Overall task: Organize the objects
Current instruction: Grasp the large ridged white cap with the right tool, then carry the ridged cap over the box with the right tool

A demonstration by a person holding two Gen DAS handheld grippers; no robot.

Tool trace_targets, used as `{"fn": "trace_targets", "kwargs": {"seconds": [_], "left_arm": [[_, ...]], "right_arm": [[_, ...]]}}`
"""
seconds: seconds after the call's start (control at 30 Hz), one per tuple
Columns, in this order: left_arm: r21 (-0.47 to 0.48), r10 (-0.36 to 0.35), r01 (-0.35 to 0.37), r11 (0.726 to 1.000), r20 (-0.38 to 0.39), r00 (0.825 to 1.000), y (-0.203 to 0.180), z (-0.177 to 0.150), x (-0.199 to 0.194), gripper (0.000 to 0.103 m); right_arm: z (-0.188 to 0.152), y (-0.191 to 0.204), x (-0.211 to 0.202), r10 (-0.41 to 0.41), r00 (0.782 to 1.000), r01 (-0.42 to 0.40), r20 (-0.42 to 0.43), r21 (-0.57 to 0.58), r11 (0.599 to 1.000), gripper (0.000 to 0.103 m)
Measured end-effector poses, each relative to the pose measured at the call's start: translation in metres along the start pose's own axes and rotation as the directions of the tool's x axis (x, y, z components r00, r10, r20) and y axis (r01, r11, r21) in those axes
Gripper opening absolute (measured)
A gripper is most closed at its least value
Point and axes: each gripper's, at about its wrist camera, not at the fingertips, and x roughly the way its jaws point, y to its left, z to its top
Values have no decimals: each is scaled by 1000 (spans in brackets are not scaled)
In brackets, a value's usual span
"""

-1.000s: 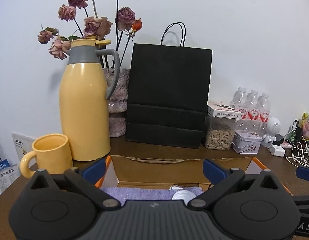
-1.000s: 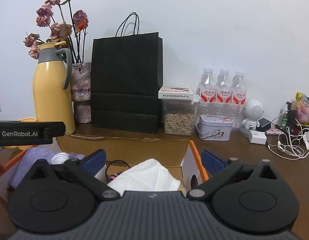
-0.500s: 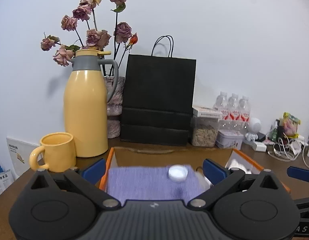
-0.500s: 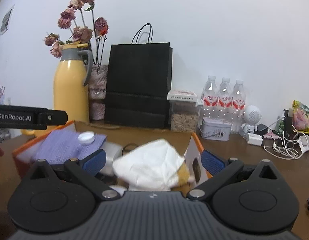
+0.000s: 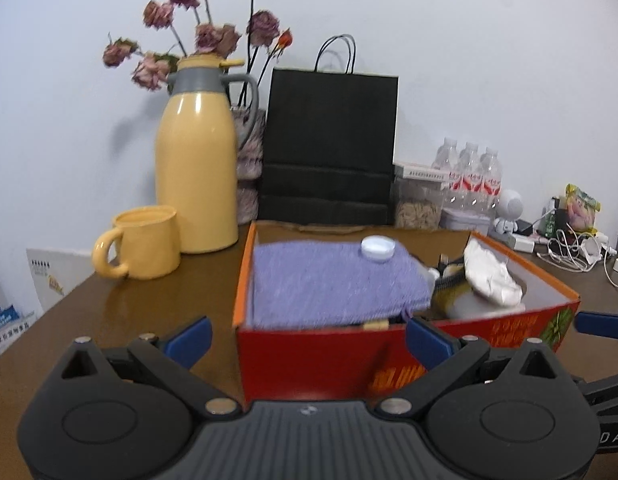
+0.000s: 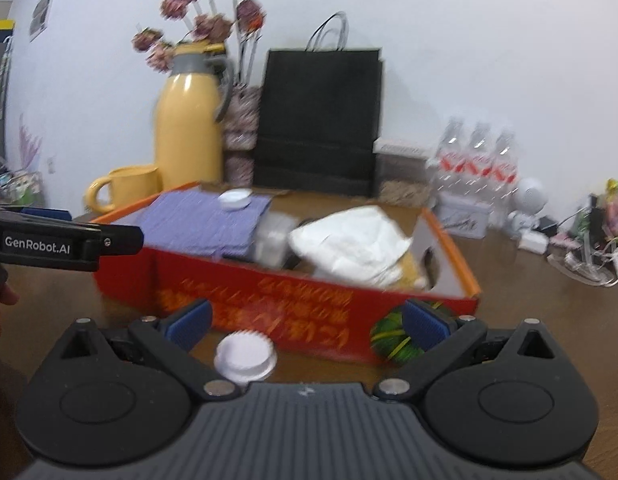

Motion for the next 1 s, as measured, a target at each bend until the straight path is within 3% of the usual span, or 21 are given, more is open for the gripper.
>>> {"fn": "trace_targets", "kwargs": {"seconds": [0.17,0.3,0.37,0.47,0.67,0.8,1.0], "left_arm": [[-12,10,-11,1000,-19,1000,6,-5,-2,103],[-11,6,-6,1000,-28,1000,7,-6,-2,103],[-11,1,-2,1000,-30,1000,6,-6,-2,103],[-17,-5,4,1000,-33,999,8,-6,-2,103],[-23,-2,1,1000,-44,999,8,-7,0,103],[-16,3,-4,1000,-62,998,6,-9,4,103],[14,18,-17,1000,-83,996,0,-11,10,103]], "right_arm": [[-3,19,15,48,994,-53,-103,-47,998,76],[-3,30,35,52,982,-61,-180,-43,997,63],[-2,30,44,46,975,-52,-215,-23,998,40],[-3,26,44,68,974,-66,-214,15,998,40],[0,14,18,78,993,-73,-91,59,996,40],[0,-6,1,48,998,-45,-34,99,994,40],[-11,-35,-14,16,1000,-13,-18,158,987,40]]}}
